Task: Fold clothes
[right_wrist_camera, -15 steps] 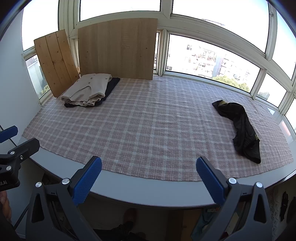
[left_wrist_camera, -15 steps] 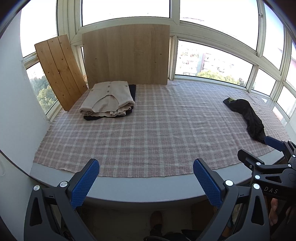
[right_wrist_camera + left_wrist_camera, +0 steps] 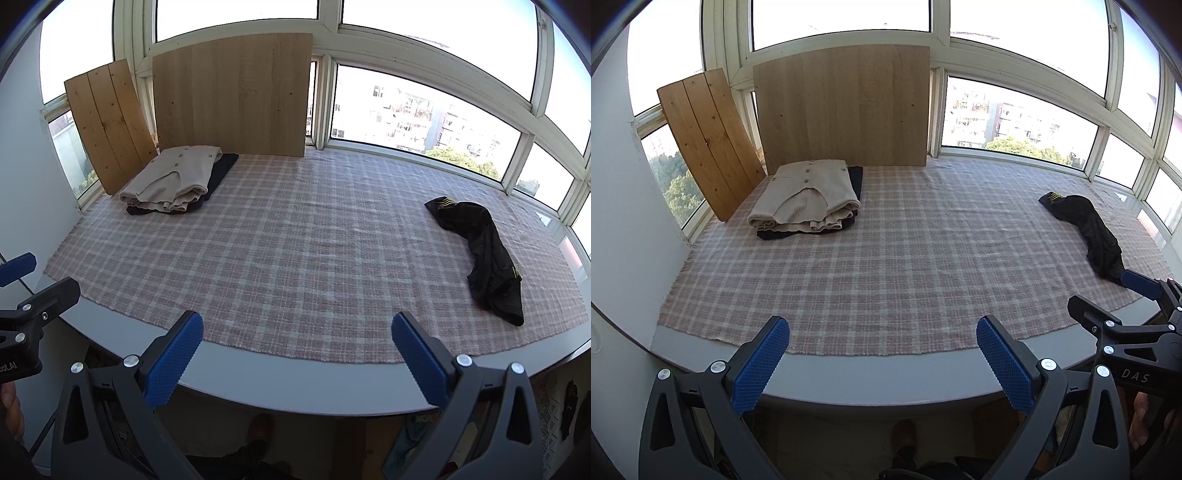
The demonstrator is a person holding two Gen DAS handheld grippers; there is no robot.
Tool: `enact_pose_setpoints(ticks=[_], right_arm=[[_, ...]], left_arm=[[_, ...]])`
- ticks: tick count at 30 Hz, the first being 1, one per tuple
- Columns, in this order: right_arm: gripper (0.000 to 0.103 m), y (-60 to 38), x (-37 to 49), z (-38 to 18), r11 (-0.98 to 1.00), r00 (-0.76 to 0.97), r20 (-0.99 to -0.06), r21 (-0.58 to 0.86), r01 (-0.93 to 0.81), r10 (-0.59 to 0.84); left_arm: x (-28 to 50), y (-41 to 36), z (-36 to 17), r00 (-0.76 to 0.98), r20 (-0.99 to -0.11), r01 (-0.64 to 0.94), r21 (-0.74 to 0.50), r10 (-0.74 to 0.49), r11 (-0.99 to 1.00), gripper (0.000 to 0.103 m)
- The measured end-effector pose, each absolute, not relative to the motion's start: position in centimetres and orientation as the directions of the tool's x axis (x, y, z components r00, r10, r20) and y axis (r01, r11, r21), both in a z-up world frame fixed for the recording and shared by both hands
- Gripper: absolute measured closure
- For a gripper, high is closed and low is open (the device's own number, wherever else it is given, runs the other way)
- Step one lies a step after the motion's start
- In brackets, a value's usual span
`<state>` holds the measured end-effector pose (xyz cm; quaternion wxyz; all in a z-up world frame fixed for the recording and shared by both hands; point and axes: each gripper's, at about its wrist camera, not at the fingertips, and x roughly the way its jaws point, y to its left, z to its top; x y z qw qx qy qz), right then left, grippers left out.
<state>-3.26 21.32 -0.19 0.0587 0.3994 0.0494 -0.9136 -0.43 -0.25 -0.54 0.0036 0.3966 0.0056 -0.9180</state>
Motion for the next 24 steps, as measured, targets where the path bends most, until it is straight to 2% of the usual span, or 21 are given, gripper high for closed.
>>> enact_pose_setpoints(ticks=[24], right_arm=[[0.0,22.3,-6.4,-1.3,-0.99,-0.653,-0.754,-0.025,0.137,-0.071]], left_arm=[[-3.6,1.3,-1.0,-0.675,-0.738,0.001,0.011,-0.008,-1.0,0.001]])
